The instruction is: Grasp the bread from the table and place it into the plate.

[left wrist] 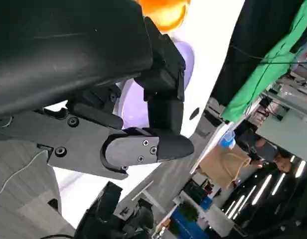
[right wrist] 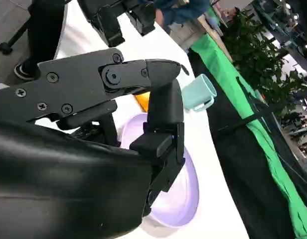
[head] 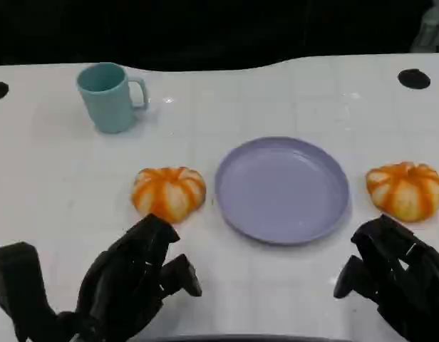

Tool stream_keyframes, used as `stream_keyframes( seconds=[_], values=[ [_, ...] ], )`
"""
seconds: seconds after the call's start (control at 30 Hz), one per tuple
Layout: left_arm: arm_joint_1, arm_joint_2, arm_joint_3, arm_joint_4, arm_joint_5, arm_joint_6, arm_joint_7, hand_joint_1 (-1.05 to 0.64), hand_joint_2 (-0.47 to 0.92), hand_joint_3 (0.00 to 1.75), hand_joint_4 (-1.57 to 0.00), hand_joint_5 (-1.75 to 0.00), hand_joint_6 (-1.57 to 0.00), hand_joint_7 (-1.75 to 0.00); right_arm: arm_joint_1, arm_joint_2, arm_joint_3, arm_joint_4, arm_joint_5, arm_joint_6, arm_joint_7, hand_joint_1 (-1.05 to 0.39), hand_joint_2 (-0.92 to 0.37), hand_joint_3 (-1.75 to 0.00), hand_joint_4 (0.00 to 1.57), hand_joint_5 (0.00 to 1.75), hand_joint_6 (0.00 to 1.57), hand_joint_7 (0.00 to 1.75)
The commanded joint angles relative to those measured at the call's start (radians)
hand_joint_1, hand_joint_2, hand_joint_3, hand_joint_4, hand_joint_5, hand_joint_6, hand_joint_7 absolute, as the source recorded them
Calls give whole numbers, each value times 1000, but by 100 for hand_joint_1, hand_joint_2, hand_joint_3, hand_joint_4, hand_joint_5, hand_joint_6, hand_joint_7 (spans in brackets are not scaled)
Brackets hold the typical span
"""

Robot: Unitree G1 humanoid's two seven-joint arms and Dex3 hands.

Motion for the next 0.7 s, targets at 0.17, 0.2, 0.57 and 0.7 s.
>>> stream_keyframes(
  seconds=[0.17, 0.2, 0.57, 0.7],
  values=[
    [13, 16, -3, -11, 6, -9, -7, -58, 92, 40, -86, -175, -64, -175, 9, -30, 7, -14, -33, -7, -2, -50, -92, -24, 63, 175, 55, 153],
    [14, 18, -3, -15, 6, -6, -6, -58, 92, 41, -85, -175, -63, -175, 10, -30, 9, -17, -38, -5, -5, -49, -92, -25, 63, 175, 54, 154],
    [17, 21, -2, -23, 0, 0, -3, -58, 92, 39, -84, -175, -63, -175, 11, -24, 11, -23, -46, 5, -15, -48, -92, -27, 63, 175, 52, 156],
    [18, 24, 0, -27, -4, 4, -5, -58, 92, 37, -83, -175, -61, -175, 12, -24, 15, -30, -45, 13, -27, -48, -92, -27, 61, 175, 52, 156]
  ],
)
